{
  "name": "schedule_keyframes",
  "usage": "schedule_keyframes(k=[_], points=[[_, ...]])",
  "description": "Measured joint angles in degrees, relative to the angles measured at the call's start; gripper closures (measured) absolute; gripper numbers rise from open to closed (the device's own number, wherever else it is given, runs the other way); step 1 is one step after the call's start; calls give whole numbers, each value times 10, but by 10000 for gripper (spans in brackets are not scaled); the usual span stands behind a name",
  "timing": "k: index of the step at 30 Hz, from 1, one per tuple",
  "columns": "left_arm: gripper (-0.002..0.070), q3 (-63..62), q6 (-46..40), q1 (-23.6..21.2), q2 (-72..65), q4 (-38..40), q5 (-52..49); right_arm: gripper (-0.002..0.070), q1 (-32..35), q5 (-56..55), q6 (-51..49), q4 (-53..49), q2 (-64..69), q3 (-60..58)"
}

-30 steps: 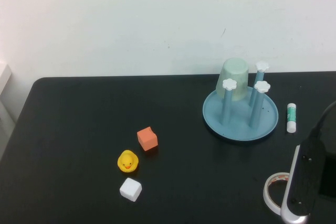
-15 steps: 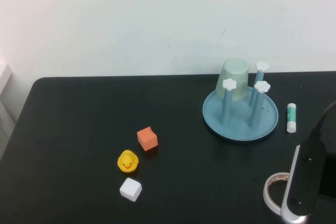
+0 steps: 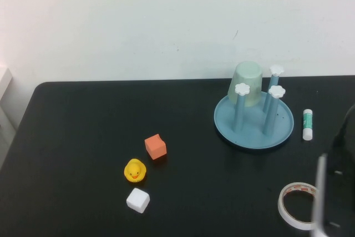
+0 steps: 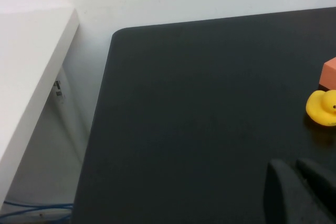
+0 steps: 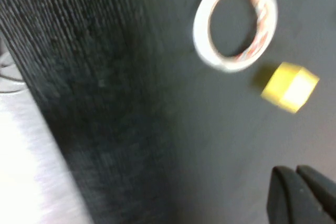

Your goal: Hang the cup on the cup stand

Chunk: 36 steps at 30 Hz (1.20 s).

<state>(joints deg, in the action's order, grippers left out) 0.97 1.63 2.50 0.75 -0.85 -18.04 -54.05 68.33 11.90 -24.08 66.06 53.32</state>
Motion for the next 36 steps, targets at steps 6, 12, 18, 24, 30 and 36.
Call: schedule_keyframes(k=[6, 12, 18, 24, 30, 36], points=[[675, 0, 0, 0, 0, 0, 0, 678, 36, -32, 212, 95, -145, 0], [675, 0, 0, 0, 0, 0, 0, 678, 149, -69, 221, 155, -266, -31], [675, 0, 0, 0, 0, 0, 0, 678, 308, -225, 17, 166, -396, -148], [675, 0, 0, 0, 0, 0, 0, 678, 457, -440, -87, 160, -529, -312], [675, 0, 1, 0, 0, 0, 0, 678, 566, -510, -97, 176, -653, -449], [675, 0, 1, 0, 0, 0, 0, 678, 586, -531, -99, 199, -668, -535]])
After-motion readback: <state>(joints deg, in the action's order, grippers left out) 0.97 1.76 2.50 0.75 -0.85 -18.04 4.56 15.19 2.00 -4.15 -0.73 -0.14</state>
